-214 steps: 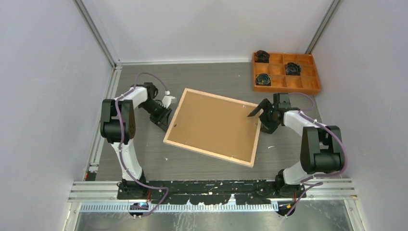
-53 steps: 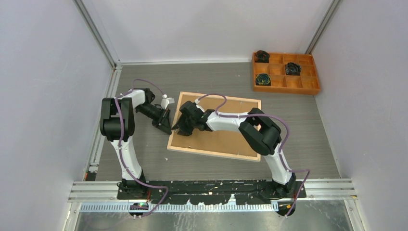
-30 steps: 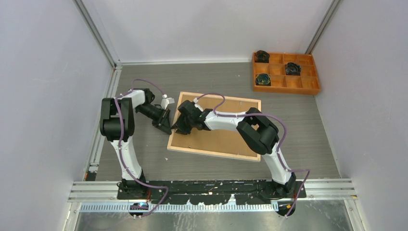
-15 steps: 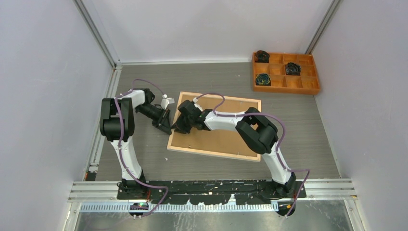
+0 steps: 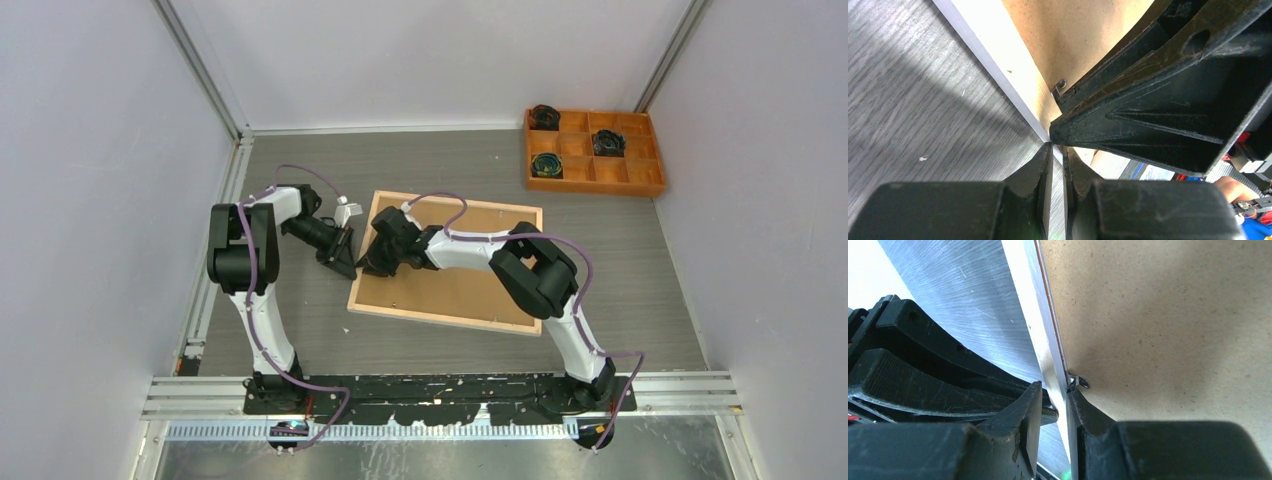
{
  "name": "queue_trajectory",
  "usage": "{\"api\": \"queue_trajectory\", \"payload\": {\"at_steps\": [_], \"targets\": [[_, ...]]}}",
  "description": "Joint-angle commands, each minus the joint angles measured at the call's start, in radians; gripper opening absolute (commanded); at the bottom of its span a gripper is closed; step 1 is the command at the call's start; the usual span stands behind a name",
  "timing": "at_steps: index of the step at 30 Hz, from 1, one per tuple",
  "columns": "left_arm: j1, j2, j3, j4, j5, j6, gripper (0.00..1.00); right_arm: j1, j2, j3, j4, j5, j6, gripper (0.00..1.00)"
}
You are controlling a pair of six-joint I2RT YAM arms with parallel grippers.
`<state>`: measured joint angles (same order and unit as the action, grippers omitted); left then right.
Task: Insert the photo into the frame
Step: Install the photo frame at the center of the board, then turn over the photo frame at the center of the board.
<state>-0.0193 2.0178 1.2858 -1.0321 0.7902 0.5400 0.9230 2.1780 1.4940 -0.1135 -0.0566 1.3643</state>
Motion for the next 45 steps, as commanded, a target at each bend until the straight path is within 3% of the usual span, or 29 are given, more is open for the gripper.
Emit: {"api": "queue_trajectory", "payload": {"at_steps": [1,7,10,14,19,21,25,31,42,45], "targets": [[-0.014,0.003,-0.032,0.018,-0.045,0.049,0.13,-0.008,0.009,0.029,0.139,0.005,0.003,0.31],[-0.012,0.0,-0.021,0.006,-0.045,0.047,0.12,-0.044,-0.067,0.004,0.215,-0.076,-0.042,0.32],[-0.003,-0.011,-0.009,-0.016,-0.04,0.054,0.13,-0.066,-0.161,-0.026,0.207,-0.185,-0.154,0.49],[0.01,-0.033,0.019,-0.051,-0.038,0.065,0.15,-0.051,-0.325,-0.064,-0.104,-0.216,-0.485,0.63],[0.015,-0.094,0.046,-0.092,-0.039,0.066,0.35,0.019,-0.542,-0.232,-0.387,-0.062,-0.804,0.65],[0.015,-0.129,0.051,-0.107,-0.04,0.065,0.46,0.069,-0.616,-0.322,-0.405,-0.005,-0.875,0.67],[0.015,-0.203,0.052,-0.155,-0.048,0.079,0.54,0.142,-0.709,-0.463,-0.375,0.073,-0.936,0.68],[0.015,-0.345,-0.022,-0.19,-0.068,0.138,0.64,0.172,-0.737,-0.552,-0.299,0.151,-1.079,0.68],[0.015,-0.424,-0.095,-0.212,-0.097,0.192,0.66,0.188,-0.631,-0.542,-0.259,0.208,-1.206,0.62],[0.015,-0.425,-0.089,-0.229,-0.098,0.207,0.77,0.196,-0.609,-0.539,-0.259,0.217,-1.211,0.61]]}}
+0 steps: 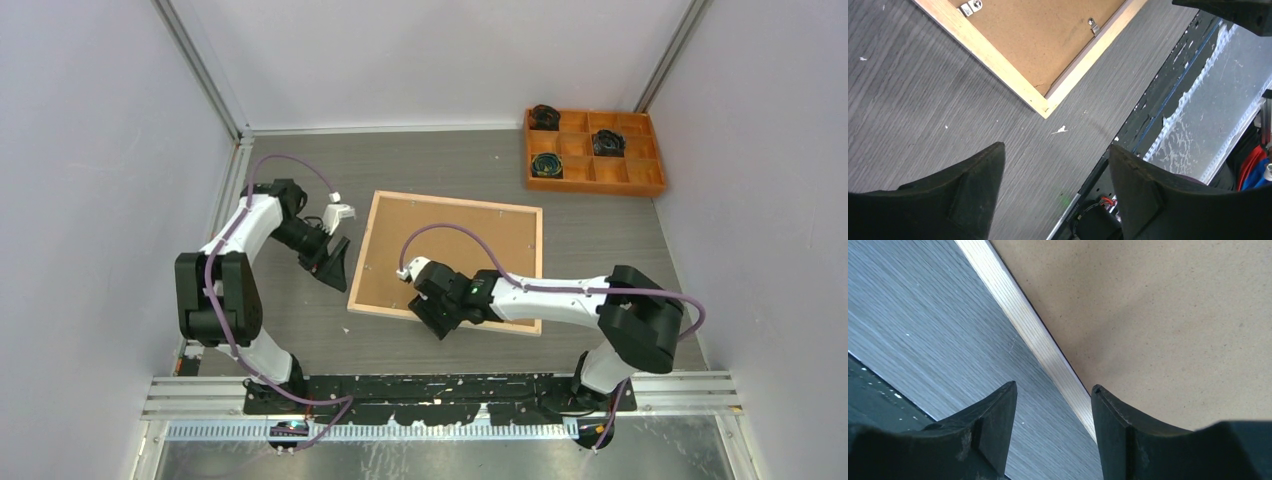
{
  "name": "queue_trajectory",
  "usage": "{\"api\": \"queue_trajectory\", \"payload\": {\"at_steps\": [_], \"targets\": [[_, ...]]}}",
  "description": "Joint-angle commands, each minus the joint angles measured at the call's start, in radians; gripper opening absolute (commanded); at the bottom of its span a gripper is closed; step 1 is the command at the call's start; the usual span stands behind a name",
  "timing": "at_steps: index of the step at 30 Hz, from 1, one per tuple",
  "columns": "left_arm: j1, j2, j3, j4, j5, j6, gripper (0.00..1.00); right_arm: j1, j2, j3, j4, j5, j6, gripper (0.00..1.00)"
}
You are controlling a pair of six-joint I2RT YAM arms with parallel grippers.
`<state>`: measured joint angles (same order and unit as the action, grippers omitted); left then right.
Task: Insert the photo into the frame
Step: Turn over the photo frame at the center of the board.
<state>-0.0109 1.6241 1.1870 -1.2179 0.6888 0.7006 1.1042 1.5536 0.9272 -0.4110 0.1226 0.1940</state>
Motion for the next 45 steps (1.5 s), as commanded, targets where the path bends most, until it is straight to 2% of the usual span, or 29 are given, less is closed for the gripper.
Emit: {"api": "queue_trajectory", "payload": {"at_steps": [1,4,10,15,17,21,26,29,32,35,37,40,45], "targets": [[0.006,-0.042,0.008,-0.046,0.006,0.059,0.83,0.019,0.025,0.03,0.038,0.044,-0.043,0.6],[0.006,-0.079,-0.009,-0.039,0.007,0.082,0.94,0.03,0.051,0.044,0.039,0.059,-0.051,0.55],[-0.003,-0.156,-0.053,-0.035,-0.047,0.128,0.96,0.039,0.099,0.066,0.05,0.079,-0.055,0.35],[-0.003,-0.299,-0.183,0.048,-0.051,0.203,1.0,0.041,0.108,0.093,0.064,0.046,-0.048,0.07],[-0.003,-0.401,-0.262,0.118,-0.038,0.252,1.0,0.042,0.106,0.123,0.057,0.016,-0.038,0.01],[-0.008,-0.637,-0.37,0.262,-0.002,0.305,1.0,0.041,0.088,0.194,0.036,-0.049,-0.029,0.01],[-0.041,-0.833,-0.488,0.344,-0.001,0.563,1.0,0.039,0.053,0.24,0.03,-0.153,-0.024,0.01],[-0.057,-0.931,-0.58,0.486,0.019,0.716,1.0,0.036,0.05,0.276,0.003,-0.198,-0.019,0.01],[-0.07,-0.995,-0.706,0.72,0.064,0.821,1.0,0.03,0.032,0.295,-0.002,-0.244,-0.001,0.01],[-0.083,-0.995,-0.778,0.905,0.109,0.896,1.0,0.025,0.005,0.303,-0.003,-0.278,0.015,0.01],[-0.088,-0.969,-0.799,0.968,0.143,0.961,1.0,0.021,-0.014,0.306,-0.005,-0.294,0.024,0.01],[-0.096,-0.918,-0.794,0.942,0.185,1.11,1.0,0.013,-0.04,0.31,-0.007,-0.307,0.033,0.01],[-0.142,-0.815,-0.776,0.97,0.209,1.258,0.96,-0.001,-0.055,0.321,-0.022,-0.33,0.043,0.01]]}}
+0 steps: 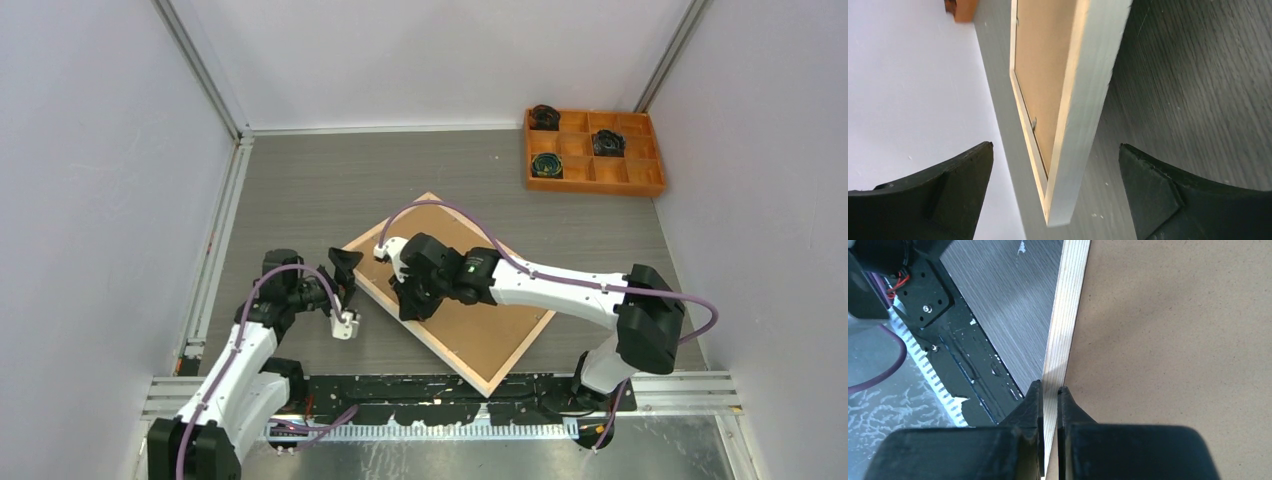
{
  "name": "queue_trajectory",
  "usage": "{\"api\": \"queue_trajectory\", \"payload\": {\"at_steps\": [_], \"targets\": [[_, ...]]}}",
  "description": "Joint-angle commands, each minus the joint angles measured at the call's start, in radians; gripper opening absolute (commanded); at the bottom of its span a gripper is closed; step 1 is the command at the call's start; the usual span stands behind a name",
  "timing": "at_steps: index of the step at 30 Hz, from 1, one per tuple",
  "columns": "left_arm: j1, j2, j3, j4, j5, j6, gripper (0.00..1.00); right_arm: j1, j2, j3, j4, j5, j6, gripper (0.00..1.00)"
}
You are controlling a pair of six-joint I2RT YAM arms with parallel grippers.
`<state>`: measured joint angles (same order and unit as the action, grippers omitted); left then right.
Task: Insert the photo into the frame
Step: Turn over the photo frame at the center of the board.
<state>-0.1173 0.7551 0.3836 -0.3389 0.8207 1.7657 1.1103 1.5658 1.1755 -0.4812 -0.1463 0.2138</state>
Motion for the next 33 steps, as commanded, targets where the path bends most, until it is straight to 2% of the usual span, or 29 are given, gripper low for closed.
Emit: {"api": "queue_trajectory", "payload": {"at_steps": [1,4,7,9,10,12,13,15,18,19,21,26,33], "targets": [[-0.047,0.074,0.031,0.092,0.073,0.224,0.94,-0.009,-0.071,0.073,0.046,-0.063,0.025,0.01],[-0.082,0.136,0.045,0.128,0.054,0.284,0.81,-0.022,-0.081,0.081,0.04,-0.076,0.038,0.01],[-0.122,0.162,0.048,0.229,0.014,0.229,0.55,-0.032,-0.095,0.093,0.017,-0.067,0.045,0.01],[-0.131,0.16,0.058,0.238,0.002,0.203,0.38,-0.039,-0.109,0.105,-0.012,-0.035,0.045,0.01],[-0.133,0.154,0.061,0.25,-0.003,0.184,0.3,-0.039,-0.118,0.11,-0.03,-0.006,0.044,0.08],[-0.136,0.147,0.068,0.261,-0.011,0.142,0.19,-0.039,-0.142,0.118,-0.069,0.066,0.04,0.38],[-0.137,0.139,0.071,0.26,-0.013,0.116,0.16,-0.037,-0.157,0.12,-0.092,0.104,0.035,0.47],[-0.138,0.123,0.087,0.234,-0.02,0.081,0.14,-0.035,-0.194,0.121,-0.137,0.197,0.03,0.62],[-0.139,0.103,0.135,0.139,-0.022,0.057,0.12,0.002,-0.229,0.127,-0.21,0.326,0.01,0.79],[-0.14,0.098,0.153,0.114,-0.023,0.043,0.12,0.023,-0.242,0.126,-0.229,0.375,0.003,0.88],[-0.14,0.093,0.196,0.057,-0.027,0.012,0.11,0.076,-0.259,0.116,-0.249,0.482,-0.023,0.97],[-0.14,0.089,0.303,-0.129,-0.051,-0.03,0.11,0.211,-0.248,0.125,-0.313,0.639,-0.084,1.0],[-0.14,0.085,0.35,-0.195,-0.066,-0.041,0.11,0.326,-0.146,0.183,-0.395,0.795,-0.154,1.0]]}}
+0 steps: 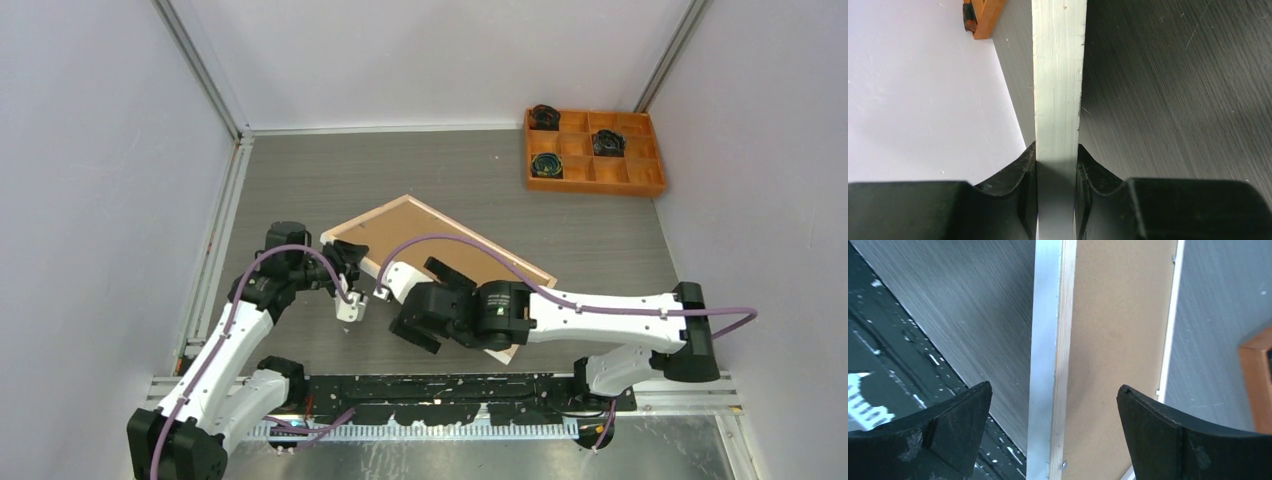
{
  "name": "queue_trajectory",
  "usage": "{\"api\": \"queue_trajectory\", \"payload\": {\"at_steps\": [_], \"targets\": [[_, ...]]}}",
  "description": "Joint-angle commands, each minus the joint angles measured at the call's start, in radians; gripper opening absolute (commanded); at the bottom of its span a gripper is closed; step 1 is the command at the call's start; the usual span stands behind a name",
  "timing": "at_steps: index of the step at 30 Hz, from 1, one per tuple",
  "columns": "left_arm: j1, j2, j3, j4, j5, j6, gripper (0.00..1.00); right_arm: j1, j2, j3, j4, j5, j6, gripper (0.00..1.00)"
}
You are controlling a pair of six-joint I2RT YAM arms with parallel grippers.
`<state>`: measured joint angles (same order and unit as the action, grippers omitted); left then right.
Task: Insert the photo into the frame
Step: Turn over the photo frame at the center of the board.
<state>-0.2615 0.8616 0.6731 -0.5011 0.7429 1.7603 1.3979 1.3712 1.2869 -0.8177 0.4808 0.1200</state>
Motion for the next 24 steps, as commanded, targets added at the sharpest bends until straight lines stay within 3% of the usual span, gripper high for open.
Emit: {"api": "queue_trajectory", "payload": {"at_steps": [1,4,8,9,10,11,12,15,17,20,24], "targets": [[0.004,-0.019,0.066,-0.038,0.009,-0.035,0.1,0.049,0.069,0.078,-0.064,0.188,-0.068,0.98],[0.004,-0.015,0.076,-0.039,0.006,-0.046,0.11,0.057,0.111,0.091,-0.065,0.256,-0.086,0.86],[0.004,-0.008,0.09,-0.021,-0.006,-0.101,0.15,0.057,0.136,0.113,-0.061,0.376,-0.095,0.48],[0.004,-0.009,0.093,-0.007,-0.009,-0.123,0.17,0.059,0.135,0.115,-0.057,0.391,-0.099,0.43],[0.004,-0.008,0.096,-0.005,-0.01,-0.13,0.21,0.059,0.131,0.114,-0.044,0.408,-0.105,0.41],[0.004,-0.009,0.098,-0.004,-0.009,-0.131,0.31,0.058,0.125,0.115,-0.036,0.415,-0.109,0.39],[0.004,-0.011,0.098,0.0,-0.008,-0.136,0.48,0.058,0.117,0.114,-0.017,0.422,-0.113,0.36],[0.004,-0.027,0.081,0.041,-0.009,-0.18,0.72,0.059,0.093,0.128,0.02,0.434,-0.114,0.23],[0.004,-0.043,0.077,0.082,-0.015,-0.249,0.97,0.059,0.081,0.142,0.051,0.44,-0.14,0.17],[0.004,-0.064,0.089,0.185,-0.053,-0.418,1.0,0.033,0.076,0.182,0.074,0.428,-0.159,0.11],[0.013,-0.057,0.185,0.258,-0.161,-0.693,1.0,-0.079,0.12,0.334,0.044,0.266,-0.107,0.06]]}}
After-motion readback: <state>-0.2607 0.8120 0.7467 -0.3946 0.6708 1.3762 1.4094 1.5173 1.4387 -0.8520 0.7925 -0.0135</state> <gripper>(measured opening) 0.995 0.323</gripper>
